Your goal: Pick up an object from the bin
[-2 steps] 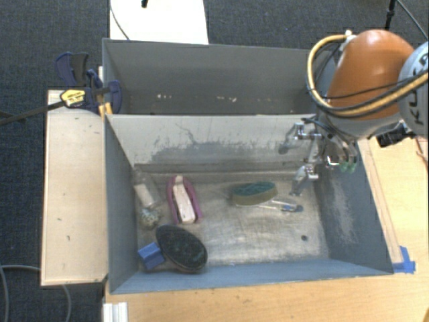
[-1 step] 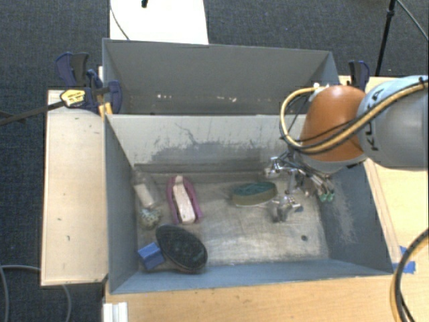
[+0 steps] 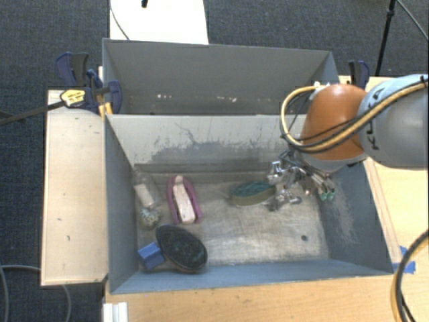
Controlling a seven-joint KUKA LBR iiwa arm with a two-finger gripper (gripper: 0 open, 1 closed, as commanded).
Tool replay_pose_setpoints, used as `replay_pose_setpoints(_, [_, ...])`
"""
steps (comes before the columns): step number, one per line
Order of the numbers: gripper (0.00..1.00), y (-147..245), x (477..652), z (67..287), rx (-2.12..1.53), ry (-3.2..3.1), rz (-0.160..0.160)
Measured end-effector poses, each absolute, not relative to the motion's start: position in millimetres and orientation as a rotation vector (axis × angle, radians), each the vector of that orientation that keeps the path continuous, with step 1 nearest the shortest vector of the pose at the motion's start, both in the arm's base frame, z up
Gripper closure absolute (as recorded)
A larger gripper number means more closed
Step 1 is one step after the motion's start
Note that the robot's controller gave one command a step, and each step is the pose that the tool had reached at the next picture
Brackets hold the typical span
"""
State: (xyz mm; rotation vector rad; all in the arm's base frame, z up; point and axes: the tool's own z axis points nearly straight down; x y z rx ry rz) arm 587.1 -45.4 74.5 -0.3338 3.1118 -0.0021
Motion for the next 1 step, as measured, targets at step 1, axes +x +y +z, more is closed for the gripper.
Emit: replay_pose_setpoints(1, [1.0,-14.0,572.5,210.6,-0.259,3.12,0.0])
